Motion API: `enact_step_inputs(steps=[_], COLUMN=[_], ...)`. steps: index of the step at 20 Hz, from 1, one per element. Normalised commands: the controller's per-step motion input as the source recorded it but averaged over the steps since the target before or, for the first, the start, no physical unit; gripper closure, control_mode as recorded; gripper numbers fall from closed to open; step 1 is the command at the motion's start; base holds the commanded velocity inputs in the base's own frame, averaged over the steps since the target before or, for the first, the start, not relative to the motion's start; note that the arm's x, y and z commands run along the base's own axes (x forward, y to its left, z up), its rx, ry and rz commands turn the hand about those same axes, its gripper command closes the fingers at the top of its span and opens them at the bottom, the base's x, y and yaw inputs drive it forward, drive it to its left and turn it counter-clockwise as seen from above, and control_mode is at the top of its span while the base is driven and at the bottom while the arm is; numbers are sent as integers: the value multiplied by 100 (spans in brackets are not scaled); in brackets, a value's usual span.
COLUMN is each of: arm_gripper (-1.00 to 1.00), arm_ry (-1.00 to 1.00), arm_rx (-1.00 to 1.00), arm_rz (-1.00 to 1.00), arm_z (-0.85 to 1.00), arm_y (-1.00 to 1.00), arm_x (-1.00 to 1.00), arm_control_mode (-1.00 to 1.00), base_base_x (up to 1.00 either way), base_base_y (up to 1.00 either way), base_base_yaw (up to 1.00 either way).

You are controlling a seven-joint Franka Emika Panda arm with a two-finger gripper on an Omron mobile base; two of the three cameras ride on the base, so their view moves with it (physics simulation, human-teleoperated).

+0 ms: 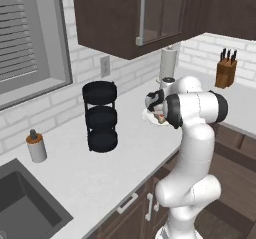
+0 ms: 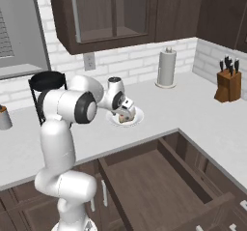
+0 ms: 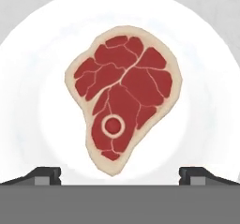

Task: Pick up the knife from the drawer and place it on the cutting board. Then place the meat from the plate to the cutting board.

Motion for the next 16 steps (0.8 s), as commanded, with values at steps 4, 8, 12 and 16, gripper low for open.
enact_step_inputs(steps=[4, 8, 12, 16], arm_gripper=[-100, -100, -100, 100], arm_ry=[4, 3, 2, 1], arm_rx=[0, 0, 0, 0], arm_rz=[0, 0, 0, 0], arm_z=[-28, -34, -25, -19], arm_y=[-1, 0, -2, -7], arm_x=[23, 23, 24, 5], arm_control_mode=[-100, -100, -100, -100], base_base_x=[0, 0, 0, 0], base_base_y=[0, 0, 0, 0], base_base_yaw=[0, 0, 0, 0])
